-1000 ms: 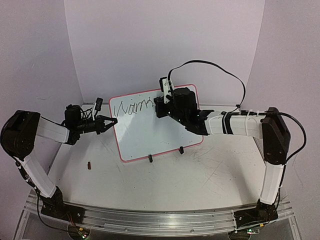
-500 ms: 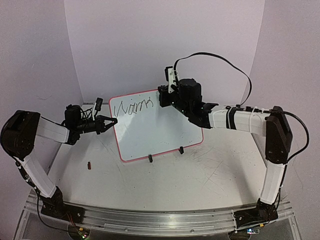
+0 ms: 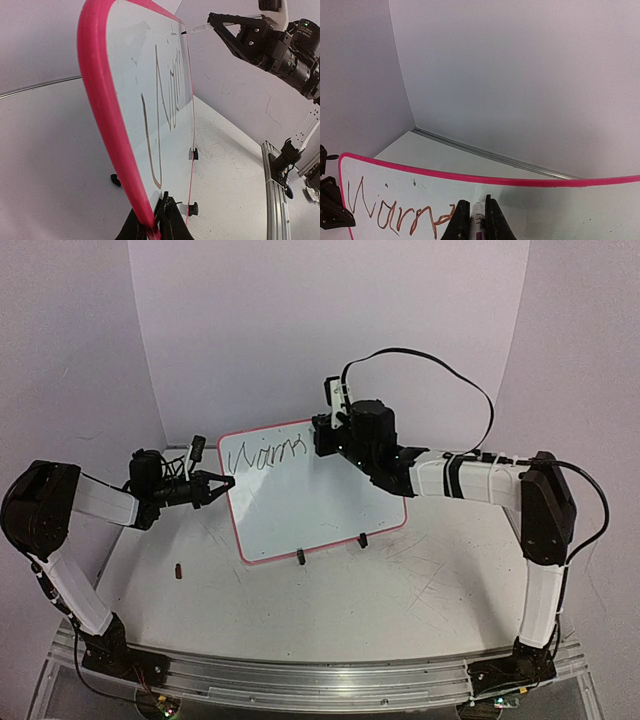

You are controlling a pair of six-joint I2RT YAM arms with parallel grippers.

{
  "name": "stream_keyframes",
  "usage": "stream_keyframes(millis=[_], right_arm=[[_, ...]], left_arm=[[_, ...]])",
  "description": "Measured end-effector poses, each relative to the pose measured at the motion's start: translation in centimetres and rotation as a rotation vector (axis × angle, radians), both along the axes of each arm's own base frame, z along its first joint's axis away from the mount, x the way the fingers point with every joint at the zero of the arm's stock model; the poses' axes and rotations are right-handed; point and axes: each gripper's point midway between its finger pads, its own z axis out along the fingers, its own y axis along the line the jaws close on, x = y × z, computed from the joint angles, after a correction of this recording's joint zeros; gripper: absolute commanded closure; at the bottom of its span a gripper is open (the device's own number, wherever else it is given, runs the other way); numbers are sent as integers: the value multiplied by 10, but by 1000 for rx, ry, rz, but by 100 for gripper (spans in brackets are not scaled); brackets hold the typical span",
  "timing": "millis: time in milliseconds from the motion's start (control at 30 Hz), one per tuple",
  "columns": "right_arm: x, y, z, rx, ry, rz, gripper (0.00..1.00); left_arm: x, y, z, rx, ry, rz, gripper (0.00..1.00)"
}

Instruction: Write a sentence on the whiteboard

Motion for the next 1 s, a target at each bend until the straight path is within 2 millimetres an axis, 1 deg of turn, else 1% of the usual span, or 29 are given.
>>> stream_keyframes(millis=[367, 633, 1000], right_arm=[[1, -1, -8, -15, 14, -7, 100], [-3, -2, -23, -21, 37, 0, 100], [-17, -7, -47, -32, 93, 8, 100]], left_arm=[[0, 0, 0, 0, 0, 0, 100], [1, 0, -1, 1, 4, 5, 100], [1, 0, -1, 1, 4, 6, 100]])
